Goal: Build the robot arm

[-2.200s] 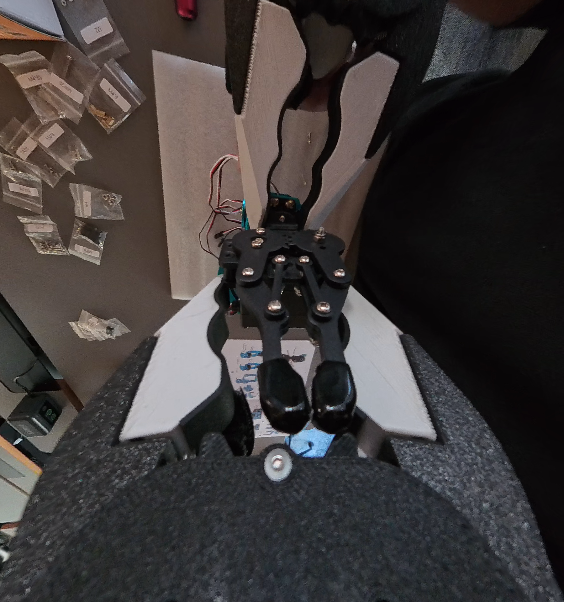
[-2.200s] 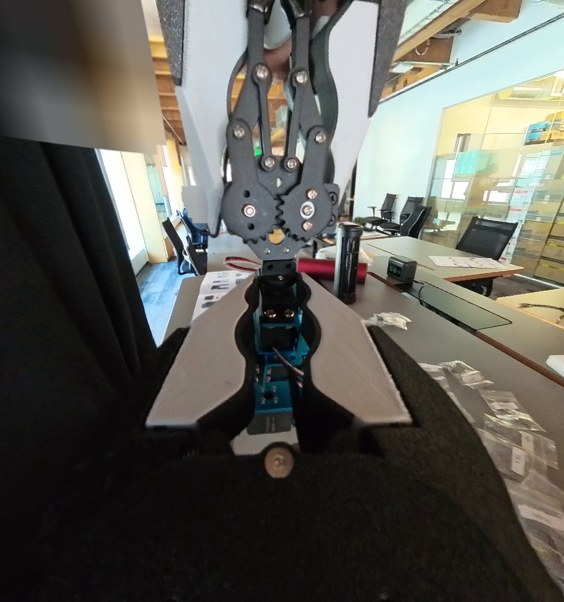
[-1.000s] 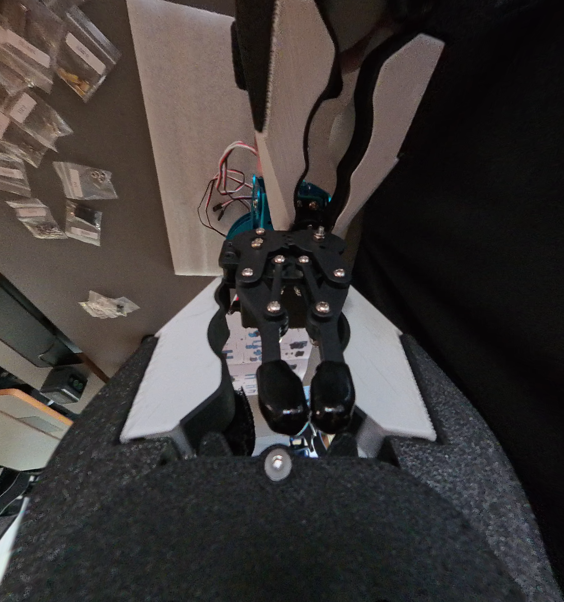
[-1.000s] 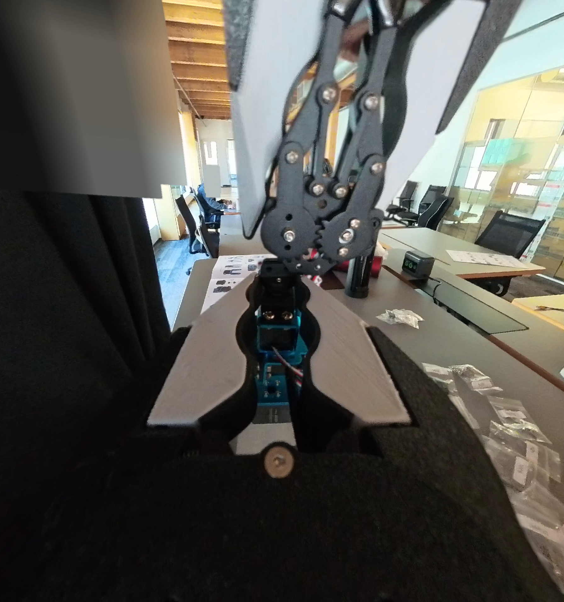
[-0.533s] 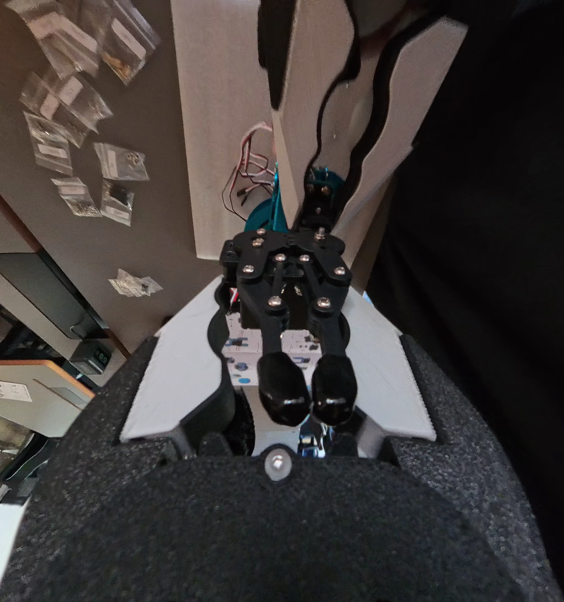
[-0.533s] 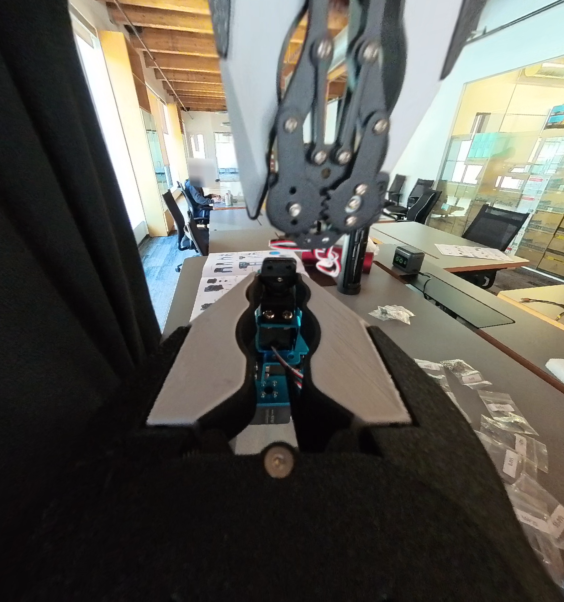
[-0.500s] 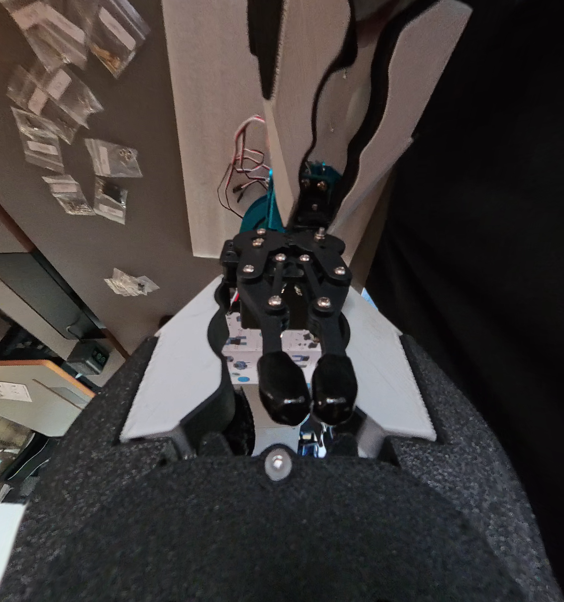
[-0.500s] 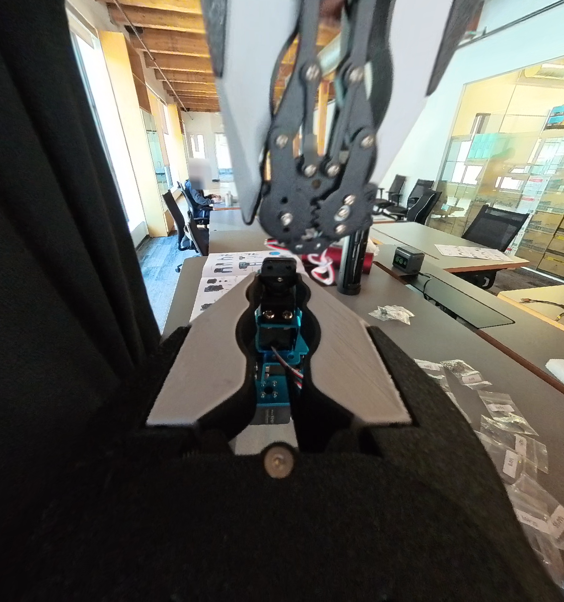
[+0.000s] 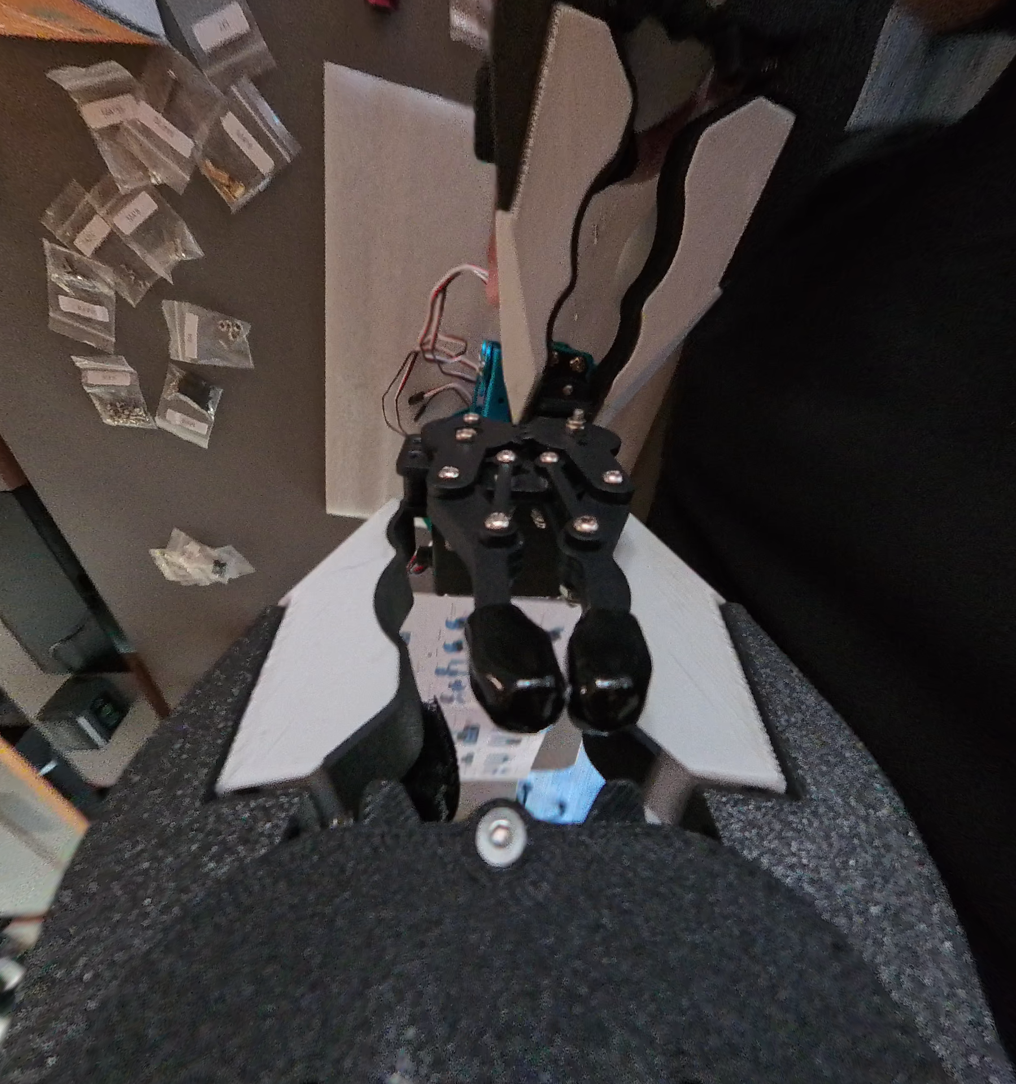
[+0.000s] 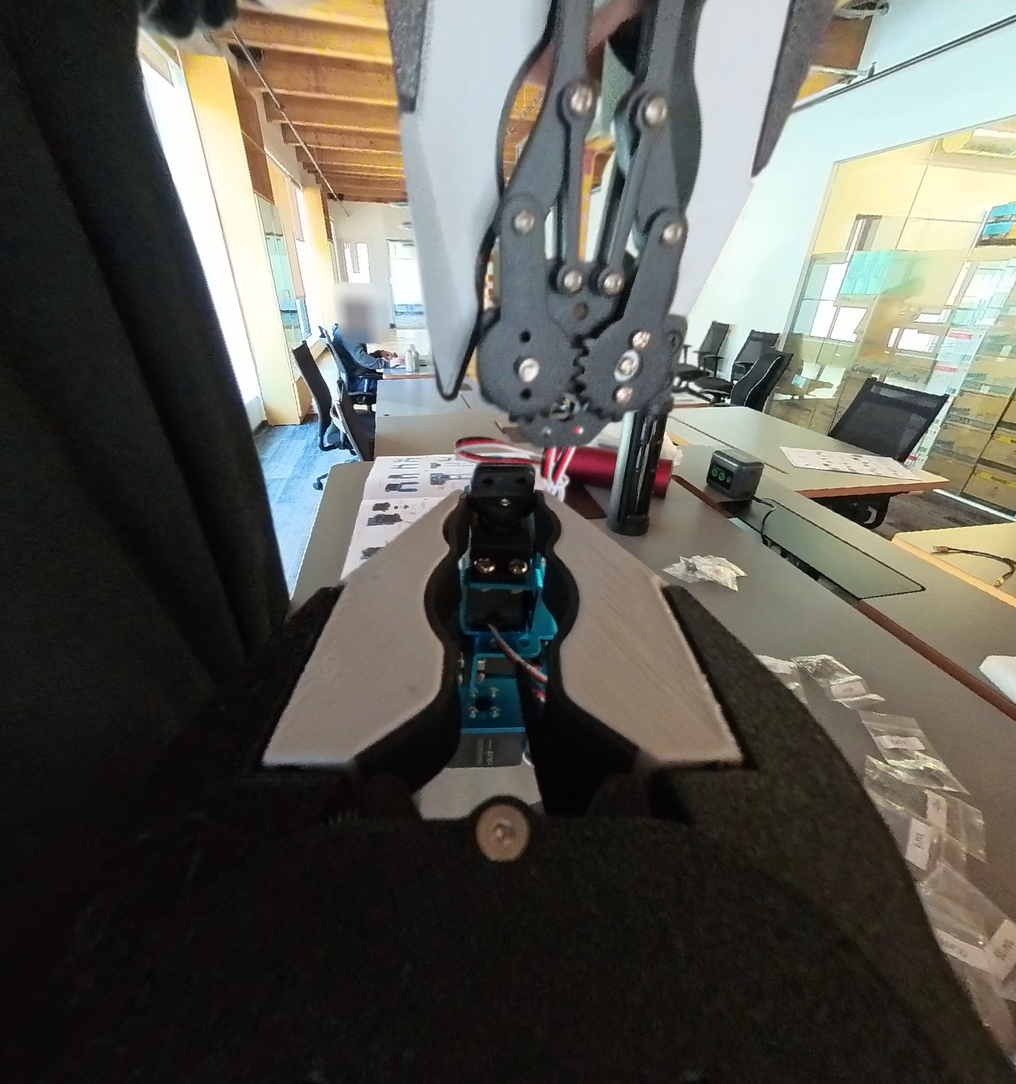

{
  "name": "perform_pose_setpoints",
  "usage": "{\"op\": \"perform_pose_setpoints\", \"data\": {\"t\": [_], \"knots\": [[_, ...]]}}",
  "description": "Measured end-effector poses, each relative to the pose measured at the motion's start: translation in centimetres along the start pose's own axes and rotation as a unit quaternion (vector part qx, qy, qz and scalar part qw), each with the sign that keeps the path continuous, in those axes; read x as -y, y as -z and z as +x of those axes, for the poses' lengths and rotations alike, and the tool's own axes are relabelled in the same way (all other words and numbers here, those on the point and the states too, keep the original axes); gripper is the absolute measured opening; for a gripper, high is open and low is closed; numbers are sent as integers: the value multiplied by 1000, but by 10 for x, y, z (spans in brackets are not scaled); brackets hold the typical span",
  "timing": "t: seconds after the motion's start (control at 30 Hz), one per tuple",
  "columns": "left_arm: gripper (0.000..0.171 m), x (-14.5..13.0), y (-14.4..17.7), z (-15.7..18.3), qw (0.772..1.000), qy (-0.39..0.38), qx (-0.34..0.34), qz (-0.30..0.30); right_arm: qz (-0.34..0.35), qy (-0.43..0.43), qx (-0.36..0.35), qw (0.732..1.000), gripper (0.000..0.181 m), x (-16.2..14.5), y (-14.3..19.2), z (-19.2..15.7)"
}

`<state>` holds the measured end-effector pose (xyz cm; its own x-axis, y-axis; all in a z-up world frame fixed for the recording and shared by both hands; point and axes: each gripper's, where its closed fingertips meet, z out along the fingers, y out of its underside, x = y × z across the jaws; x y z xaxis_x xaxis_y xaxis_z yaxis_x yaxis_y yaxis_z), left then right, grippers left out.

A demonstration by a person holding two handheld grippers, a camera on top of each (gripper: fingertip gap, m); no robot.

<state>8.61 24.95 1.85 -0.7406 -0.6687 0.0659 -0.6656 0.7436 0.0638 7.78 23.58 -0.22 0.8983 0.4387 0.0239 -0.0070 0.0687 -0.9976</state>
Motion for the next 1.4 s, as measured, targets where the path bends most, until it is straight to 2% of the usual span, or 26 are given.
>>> {"op": "perform_pose_setpoints", "data": {"t": [0.2, 0.5, 0.57, 0.8, 0.93, 1.17, 1.4], "knots": [[61, -16, 14, 8, 986, 54, -30, 157, 38, -23, 19, 999, 24, 19, 14, 1], [62, -79, -18, 47, 931, 144, -81, 326, -40, 9, 58, 997, 27, 10, -1, -7], [61, -87, -27, 57, 916, 161, -101, 354, -44, 13, 67, 997, 20, 10, -4, -8], [61, -99, -57, 85, 886, 180, -149, 399, -34, 19, 85, 996, 20, 13, -5, -8], [61, -102, -66, 90, 879, 187, -161, 408, -25, 13, 107, 994, 20, 14, -6, -11], [61, -107, -73, 92, 880, 183, -166, 406, -7, -24, 124, 992, 19, 15, -7, -11], [62, -107, -76, 90, 885, 166, -173, 399, 6, -29, 85, 996, 17, 15, -8, -7]]}}
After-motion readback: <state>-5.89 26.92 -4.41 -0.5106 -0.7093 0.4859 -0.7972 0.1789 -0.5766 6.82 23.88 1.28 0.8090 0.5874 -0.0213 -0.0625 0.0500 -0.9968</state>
